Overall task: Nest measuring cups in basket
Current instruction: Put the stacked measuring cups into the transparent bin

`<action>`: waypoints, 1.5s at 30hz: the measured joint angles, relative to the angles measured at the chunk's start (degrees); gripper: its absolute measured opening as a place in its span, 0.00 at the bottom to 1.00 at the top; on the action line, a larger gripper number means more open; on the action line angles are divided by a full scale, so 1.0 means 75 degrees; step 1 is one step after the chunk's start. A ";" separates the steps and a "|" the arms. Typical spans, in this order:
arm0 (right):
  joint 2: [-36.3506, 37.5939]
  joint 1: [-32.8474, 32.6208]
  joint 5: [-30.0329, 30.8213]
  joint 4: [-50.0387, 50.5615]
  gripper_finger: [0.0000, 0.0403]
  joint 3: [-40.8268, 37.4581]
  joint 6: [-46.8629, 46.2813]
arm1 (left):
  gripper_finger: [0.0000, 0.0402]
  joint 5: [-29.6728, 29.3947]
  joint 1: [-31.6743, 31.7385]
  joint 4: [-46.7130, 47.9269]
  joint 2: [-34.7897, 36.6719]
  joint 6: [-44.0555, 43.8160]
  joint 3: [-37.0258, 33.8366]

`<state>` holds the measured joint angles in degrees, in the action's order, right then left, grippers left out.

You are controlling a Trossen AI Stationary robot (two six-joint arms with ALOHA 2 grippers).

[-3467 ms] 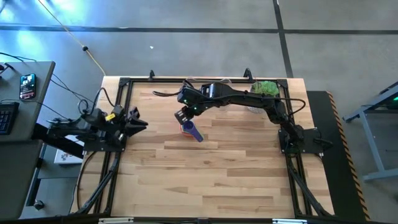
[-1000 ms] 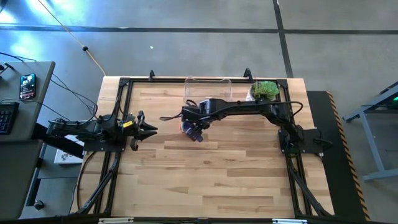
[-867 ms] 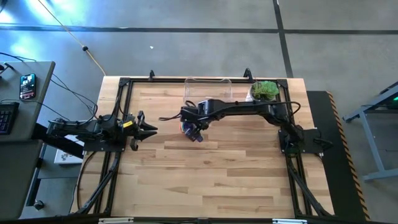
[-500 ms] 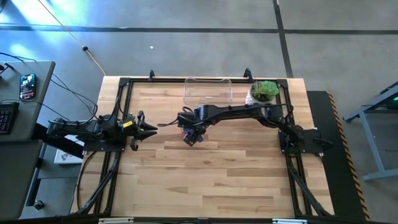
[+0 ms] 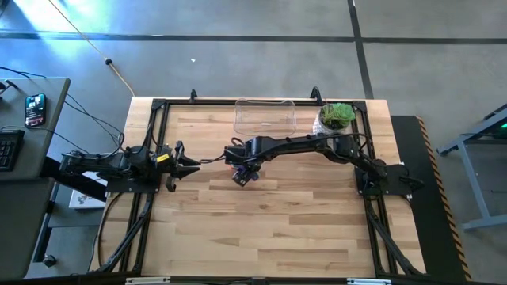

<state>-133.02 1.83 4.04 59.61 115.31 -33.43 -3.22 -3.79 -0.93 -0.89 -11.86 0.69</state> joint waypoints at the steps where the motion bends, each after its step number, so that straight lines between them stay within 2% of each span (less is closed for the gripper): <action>1: -0.0025 0.0000 0.0005 -0.0043 0.63 0.0002 0.0000 | 0.19 0.0000 0.0000 0.0000 0.0000 0.0000 0.0000; 9: -0.0121 0.0003 -0.0027 -0.0075 0.40 0.0003 -0.0140 | 0.19 0.0000 0.0000 0.0002 -0.0003 0.0000 0.0000; 13: -0.0124 0.0003 -0.0086 -0.0075 0.33 0.0003 -0.0140 | 0.19 0.0000 0.0000 0.0002 -0.0003 0.0000 0.0000; 45: -0.0069 0.0009 -0.0003 0.0071 0.32 0.0015 0.0035 | 0.19 -0.0003 -0.0003 0.0000 -0.0003 0.0000 0.0003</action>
<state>-133.53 1.89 4.02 60.14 115.42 -33.17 -3.24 -3.81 -0.93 -0.91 -11.86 0.71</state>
